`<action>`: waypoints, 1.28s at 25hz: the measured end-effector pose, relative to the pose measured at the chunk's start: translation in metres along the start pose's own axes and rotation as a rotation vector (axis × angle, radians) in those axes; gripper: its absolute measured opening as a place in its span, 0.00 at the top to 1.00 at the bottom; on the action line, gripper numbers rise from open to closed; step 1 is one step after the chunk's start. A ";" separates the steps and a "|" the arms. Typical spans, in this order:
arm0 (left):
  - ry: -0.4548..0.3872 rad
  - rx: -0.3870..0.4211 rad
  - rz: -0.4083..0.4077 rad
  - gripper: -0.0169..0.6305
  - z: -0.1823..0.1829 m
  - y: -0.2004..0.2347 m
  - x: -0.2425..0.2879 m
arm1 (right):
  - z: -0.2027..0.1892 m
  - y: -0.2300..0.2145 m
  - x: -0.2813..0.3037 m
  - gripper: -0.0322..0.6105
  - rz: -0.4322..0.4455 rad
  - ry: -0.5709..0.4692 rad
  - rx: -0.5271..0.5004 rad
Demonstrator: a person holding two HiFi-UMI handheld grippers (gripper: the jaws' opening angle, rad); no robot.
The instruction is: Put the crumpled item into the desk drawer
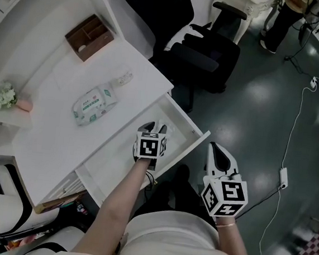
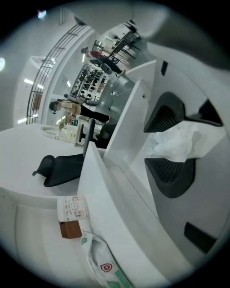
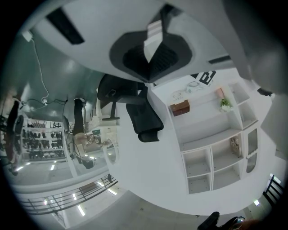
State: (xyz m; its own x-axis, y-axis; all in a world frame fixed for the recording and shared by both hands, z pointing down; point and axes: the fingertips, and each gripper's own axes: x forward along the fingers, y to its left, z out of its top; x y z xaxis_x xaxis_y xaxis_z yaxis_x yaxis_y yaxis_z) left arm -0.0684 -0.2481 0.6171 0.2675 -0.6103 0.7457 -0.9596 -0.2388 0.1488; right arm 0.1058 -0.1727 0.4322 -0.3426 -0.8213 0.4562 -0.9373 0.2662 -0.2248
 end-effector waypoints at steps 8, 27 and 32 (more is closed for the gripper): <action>-0.182 -0.006 -0.028 0.75 0.041 -0.011 -0.051 | 0.006 0.006 0.000 0.95 0.019 -0.019 0.001; -0.500 -0.029 -0.044 0.87 0.079 -0.012 -0.173 | 0.016 0.025 -0.003 0.95 0.058 -0.055 -0.019; -0.546 -0.028 -0.026 0.93 0.082 -0.008 -0.194 | 0.017 0.030 -0.005 0.95 0.066 -0.057 -0.022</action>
State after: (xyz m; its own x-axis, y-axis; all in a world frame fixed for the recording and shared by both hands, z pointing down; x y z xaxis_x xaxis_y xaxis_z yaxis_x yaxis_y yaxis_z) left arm -0.1058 -0.1899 0.4185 0.2901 -0.9097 0.2971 -0.9521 -0.2431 0.1852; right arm 0.0807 -0.1691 0.4091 -0.4005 -0.8289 0.3907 -0.9141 0.3317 -0.2333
